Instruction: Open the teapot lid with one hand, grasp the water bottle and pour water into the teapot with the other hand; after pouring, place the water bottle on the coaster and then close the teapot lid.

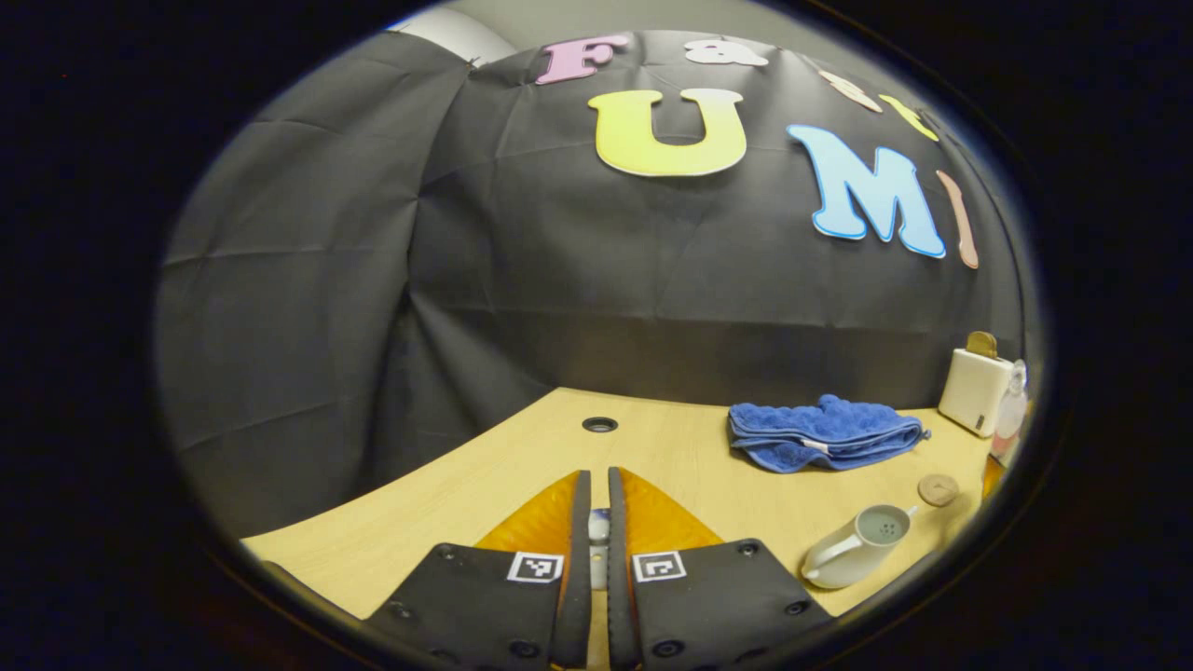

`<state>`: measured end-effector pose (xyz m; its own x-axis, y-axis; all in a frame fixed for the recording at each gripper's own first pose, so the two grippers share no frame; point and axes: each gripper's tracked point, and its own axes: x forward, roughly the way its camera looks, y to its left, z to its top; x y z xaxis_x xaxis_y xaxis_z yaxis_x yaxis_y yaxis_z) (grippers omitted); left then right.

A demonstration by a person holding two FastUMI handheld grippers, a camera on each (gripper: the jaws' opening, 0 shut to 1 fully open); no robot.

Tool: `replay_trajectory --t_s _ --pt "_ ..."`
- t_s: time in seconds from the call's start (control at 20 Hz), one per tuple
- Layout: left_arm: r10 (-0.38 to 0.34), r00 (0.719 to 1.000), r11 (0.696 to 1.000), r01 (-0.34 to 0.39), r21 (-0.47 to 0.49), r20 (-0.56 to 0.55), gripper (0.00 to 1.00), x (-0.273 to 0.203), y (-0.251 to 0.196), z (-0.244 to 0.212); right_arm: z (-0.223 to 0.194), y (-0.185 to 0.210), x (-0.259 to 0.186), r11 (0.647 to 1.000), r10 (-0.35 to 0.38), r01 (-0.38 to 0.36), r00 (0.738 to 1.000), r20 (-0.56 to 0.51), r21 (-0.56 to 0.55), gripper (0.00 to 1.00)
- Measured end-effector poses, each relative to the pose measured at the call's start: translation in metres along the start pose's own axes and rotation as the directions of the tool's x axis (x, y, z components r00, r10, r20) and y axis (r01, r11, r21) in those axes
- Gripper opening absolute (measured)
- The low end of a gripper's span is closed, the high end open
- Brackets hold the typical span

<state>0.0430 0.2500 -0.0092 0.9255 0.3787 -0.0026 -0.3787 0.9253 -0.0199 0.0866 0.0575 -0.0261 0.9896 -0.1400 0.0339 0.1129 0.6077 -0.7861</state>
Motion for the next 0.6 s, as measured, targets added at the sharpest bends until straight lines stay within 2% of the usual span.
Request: replay_trajectory --t_s 0.25,0.6 --pt "0.018 1.000 1.000 -0.018 -0.009 0.003 0.14 -0.006 0.020 0.000 0.017 0.003 -0.001 0.975 -0.065 0.078 0.996 0.067 -0.206 0.78" --pt "0.025 1.000 0.999 -0.025 -0.020 -0.001 0.14 -0.005 0.028 -0.001 0.044 0.016 -0.002 0.890 -0.087 0.161 0.978 0.188 -0.427 0.78"
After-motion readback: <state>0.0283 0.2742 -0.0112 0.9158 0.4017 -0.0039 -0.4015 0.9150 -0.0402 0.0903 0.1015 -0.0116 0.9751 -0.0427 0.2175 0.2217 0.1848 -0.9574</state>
